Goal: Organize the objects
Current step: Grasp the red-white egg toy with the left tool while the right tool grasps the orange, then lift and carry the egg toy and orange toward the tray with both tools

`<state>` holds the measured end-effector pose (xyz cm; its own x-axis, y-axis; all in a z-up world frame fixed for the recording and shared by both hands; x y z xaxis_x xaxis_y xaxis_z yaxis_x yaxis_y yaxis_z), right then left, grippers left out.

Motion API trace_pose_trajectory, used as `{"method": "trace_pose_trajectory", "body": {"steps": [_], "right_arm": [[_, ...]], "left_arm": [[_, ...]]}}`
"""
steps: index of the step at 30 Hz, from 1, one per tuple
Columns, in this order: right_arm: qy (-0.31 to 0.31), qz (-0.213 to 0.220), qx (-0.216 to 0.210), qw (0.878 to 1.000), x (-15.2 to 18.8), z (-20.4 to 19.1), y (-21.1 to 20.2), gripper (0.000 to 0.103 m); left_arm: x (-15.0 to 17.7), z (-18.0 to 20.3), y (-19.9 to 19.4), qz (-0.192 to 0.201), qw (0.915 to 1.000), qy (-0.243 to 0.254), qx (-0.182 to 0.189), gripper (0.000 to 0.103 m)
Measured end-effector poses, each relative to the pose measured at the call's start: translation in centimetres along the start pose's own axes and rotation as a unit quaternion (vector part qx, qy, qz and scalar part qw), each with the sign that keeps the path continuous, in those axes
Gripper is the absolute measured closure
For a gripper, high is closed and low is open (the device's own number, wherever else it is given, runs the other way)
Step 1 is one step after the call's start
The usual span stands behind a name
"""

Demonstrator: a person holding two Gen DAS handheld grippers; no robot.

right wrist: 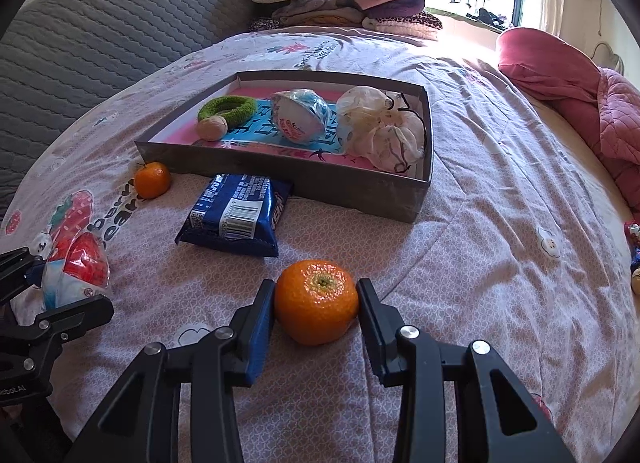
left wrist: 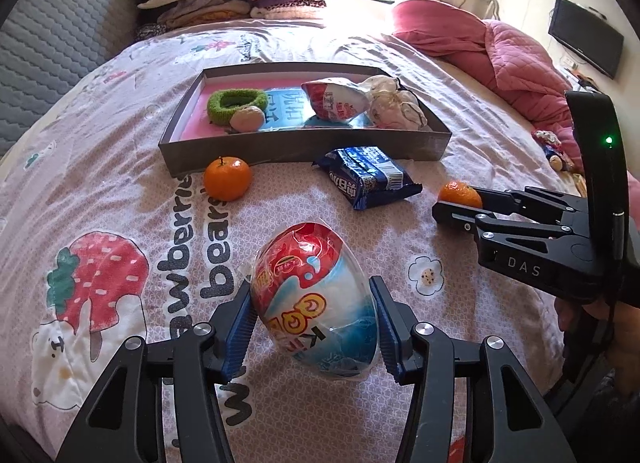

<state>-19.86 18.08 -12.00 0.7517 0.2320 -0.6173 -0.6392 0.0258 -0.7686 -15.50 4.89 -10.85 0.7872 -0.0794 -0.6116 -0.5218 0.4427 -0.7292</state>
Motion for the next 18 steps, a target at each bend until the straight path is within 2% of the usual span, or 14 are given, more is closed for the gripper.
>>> {"method": "trace_pose_trajectory", "body": {"steps": [12, 18], "right_arm": [[0.033, 0.038, -0.039, 0.998, -1.7, -0.4, -2.9, 0.062], [0.035, 0.052, -0.035, 0.997, -2.6, -0.4, -3.9, 0.062]], "left_arm": [[-1.7, 0.3, -1.5, 0.026, 0.9995, 0.014, -0.006, 0.048], [-3.7, -0.1, -1.9, 0.038, 0.9991, 0.019, -0.007, 0.048]]}}
Point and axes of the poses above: each gripper's, at about its wrist camera, not at the fingertips, and y roughly the way its jaws point, z to its right, x to its underside, the point moved 9 cm from there along y, roughly the way its jaws point, and after that the axes turned 15 degrees about x, right-handed, at the moved point
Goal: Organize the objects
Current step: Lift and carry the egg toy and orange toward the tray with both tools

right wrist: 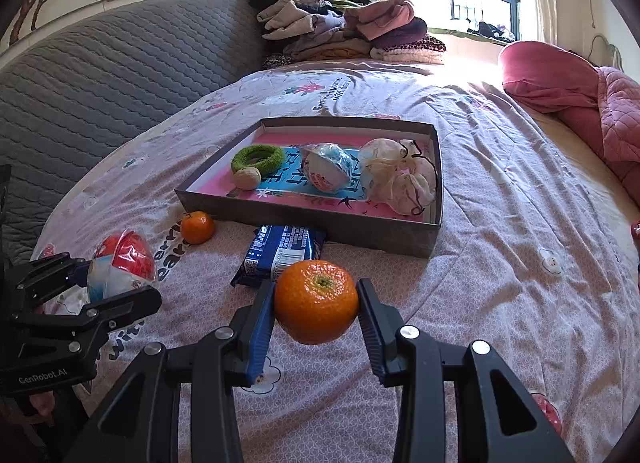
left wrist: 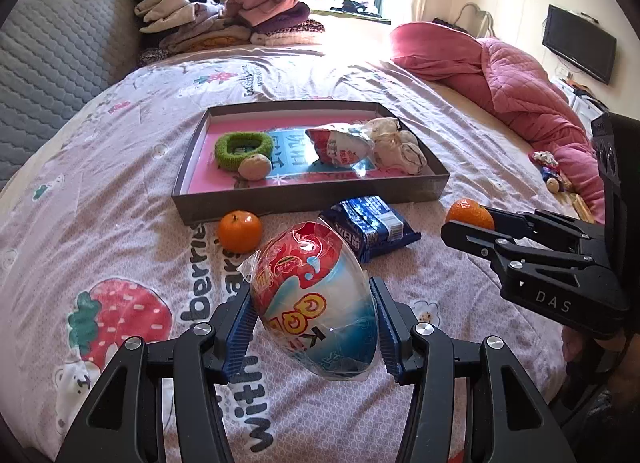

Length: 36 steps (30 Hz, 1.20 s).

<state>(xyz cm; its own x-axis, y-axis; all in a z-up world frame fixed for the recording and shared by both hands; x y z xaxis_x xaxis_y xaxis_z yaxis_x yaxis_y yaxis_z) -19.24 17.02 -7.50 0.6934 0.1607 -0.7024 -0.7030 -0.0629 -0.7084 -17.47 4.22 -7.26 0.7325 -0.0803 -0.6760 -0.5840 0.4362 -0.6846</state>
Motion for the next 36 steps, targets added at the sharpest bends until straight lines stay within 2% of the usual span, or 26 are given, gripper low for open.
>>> {"method": "trace_pose_trajectory", "body": {"steps": [11, 22, 36], "right_arm": [[-0.005, 0.016, 0.011, 1.000, -2.4, 0.1, -0.3, 0.062], [-0.003, 0.053, 0.022, 0.998, -6.4, 0.6, -1.4, 0.062], [-0.011, 0.075, 0.030, 0.997, -11.0, 0.6, -0.1, 0.062]], "left_arm": [[-4.4, -1.4, -0.7, 0.022, 0.9995, 0.020, -0.010, 0.048], [-8.6, -1.8, -0.3, 0.041, 0.9982, 0.042, -0.011, 0.048], [-12.7, -2.7, 0.8, 0.059, 0.9963, 0.062, -0.015, 0.048]]}}
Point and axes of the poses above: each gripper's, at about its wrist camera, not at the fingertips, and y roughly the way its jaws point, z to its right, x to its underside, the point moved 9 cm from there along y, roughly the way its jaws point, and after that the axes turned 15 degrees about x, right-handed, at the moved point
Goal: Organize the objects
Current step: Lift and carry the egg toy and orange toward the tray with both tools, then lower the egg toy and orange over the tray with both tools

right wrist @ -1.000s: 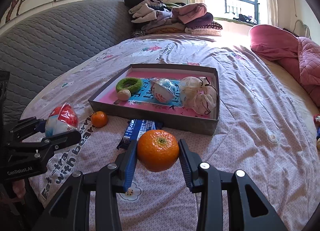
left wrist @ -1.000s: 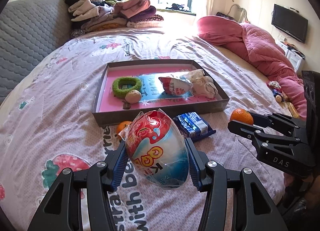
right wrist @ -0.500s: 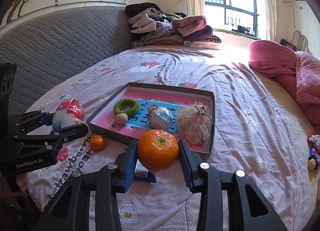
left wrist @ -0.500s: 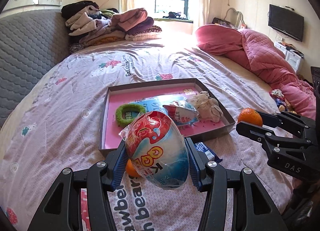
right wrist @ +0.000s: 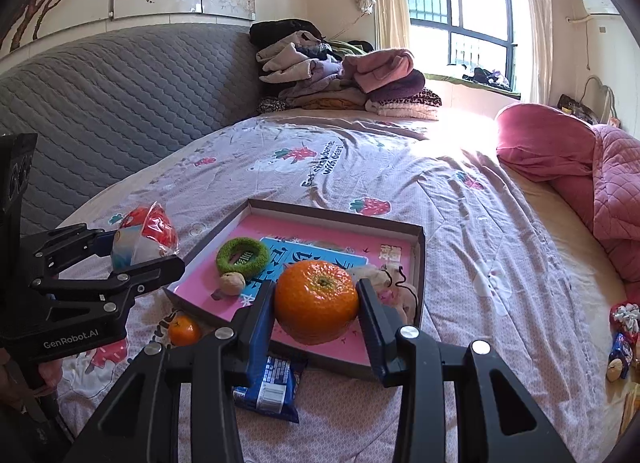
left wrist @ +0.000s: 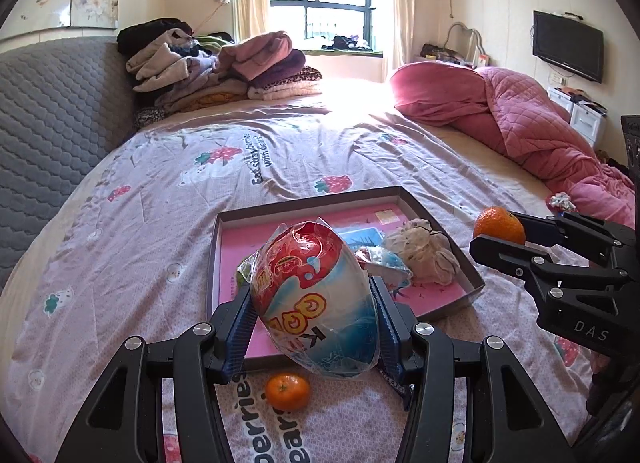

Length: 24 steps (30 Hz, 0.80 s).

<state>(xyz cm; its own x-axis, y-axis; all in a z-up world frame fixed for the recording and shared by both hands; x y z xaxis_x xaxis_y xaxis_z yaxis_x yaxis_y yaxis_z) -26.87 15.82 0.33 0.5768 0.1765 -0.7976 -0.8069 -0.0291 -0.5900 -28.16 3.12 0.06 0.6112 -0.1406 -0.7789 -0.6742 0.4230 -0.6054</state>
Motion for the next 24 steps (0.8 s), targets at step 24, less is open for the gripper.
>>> {"method": "trace_pose_trajectory", "body": {"steps": [24], "right_arm": [[-0.005, 0.003, 0.024, 1.000, -3.1, 2.0, 5.4, 0.062]], "left_arm": [[-1.7, -3.9, 5.4, -0.003, 0.9999, -0.003, -0.012, 0.048]]}}
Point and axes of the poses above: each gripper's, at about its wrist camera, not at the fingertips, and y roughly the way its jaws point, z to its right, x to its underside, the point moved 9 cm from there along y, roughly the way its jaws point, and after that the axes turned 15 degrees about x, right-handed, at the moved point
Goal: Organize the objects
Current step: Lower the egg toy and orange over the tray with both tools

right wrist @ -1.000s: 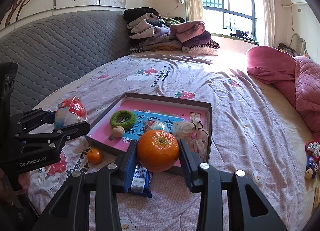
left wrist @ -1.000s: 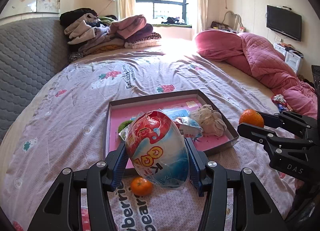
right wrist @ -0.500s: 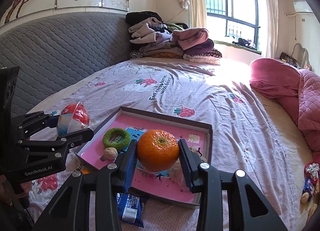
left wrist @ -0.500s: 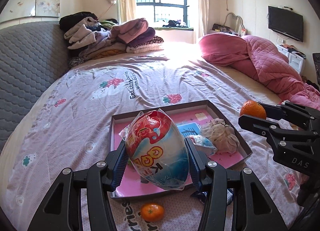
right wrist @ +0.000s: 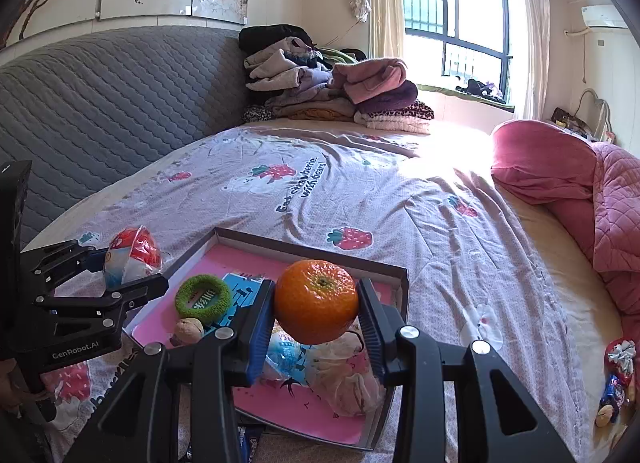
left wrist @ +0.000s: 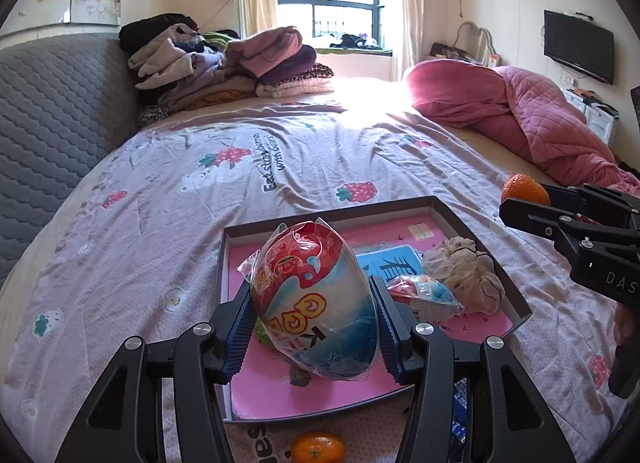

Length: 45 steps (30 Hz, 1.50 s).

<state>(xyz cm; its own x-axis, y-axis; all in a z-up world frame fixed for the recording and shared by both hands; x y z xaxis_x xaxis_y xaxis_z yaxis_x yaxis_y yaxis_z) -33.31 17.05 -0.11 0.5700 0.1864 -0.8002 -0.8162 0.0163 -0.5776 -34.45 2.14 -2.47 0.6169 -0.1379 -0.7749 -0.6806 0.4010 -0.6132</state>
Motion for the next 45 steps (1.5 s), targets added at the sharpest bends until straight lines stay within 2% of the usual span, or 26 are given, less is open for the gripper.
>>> {"method": "trace_pose_trajectory", "body": {"steps": [10, 16, 27, 45], "right_arm": [[-0.016, -0.048, 0.000, 0.999, 2.9, -0.3, 2.5, 0.062], [-0.031, -0.072, -0.003, 0.997, 4.7, -0.8, 3.3, 0.062], [-0.081, -0.117, -0.016, 0.990, 7.8, -3.0, 4.9, 0.062], [-0.094, -0.130, 0.002, 0.987, 9.3, -3.1, 6.2, 0.062]], "left_arm": [[2.4, 1.7, 3.0, -0.038, 0.9990, 0.006, 0.021, 0.047], [3.6, 2.7, 4.5, -0.052, 0.9973, 0.002, 0.050, 0.048], [5.3, 3.3, 6.4, -0.077, 0.9947, 0.005, 0.068, 0.047], [6.7, 2.9, 7.8, -0.106, 0.9921, -0.003, 0.067, 0.048]]}}
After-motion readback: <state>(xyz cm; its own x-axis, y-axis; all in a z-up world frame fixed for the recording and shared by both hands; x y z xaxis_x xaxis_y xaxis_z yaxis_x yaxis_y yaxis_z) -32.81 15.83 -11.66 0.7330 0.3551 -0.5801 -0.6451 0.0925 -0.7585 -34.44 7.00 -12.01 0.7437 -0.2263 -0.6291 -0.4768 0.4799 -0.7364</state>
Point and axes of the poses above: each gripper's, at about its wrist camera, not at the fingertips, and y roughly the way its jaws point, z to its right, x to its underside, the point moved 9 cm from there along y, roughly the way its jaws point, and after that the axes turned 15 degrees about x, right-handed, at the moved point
